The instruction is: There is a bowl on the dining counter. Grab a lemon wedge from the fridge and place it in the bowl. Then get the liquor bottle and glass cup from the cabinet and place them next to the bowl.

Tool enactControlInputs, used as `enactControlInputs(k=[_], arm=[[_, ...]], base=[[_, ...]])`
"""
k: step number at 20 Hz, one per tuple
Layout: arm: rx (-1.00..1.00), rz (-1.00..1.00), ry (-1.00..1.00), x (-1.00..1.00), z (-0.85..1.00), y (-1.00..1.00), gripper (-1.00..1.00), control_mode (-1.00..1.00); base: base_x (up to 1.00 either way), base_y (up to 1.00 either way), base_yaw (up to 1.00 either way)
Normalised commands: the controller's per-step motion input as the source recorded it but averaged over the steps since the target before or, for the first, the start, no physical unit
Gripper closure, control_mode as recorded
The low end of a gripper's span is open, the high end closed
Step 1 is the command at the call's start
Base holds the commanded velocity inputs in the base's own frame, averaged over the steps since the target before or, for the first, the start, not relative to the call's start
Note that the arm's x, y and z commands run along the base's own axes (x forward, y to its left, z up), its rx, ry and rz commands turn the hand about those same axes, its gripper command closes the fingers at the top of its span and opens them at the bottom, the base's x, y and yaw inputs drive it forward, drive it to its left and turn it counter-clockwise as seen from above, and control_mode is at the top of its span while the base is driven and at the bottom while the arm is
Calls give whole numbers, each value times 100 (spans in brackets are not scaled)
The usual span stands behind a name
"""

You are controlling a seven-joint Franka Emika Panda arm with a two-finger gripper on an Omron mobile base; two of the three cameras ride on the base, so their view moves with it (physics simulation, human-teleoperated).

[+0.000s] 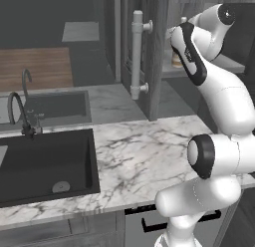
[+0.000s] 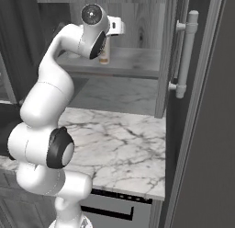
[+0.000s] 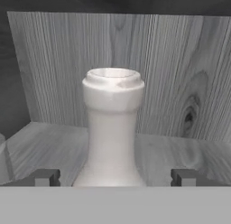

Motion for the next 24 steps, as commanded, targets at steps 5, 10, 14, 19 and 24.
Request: enactControlInputs(k=[5,10,14,19,24], arm=[[0,0,0,10,-8,0,100,-100],[0,0,0,1,0,0,100,-100],[0,0,0,1,0,7,100,-100],[-2,0,0,-1,-1,10,100,-100],[-1,0,-1,-21,-8,6,100,-100]], base=[[0,0,0],[0,0,0],[0,0,0],[0,0,0],[0,0,0]])
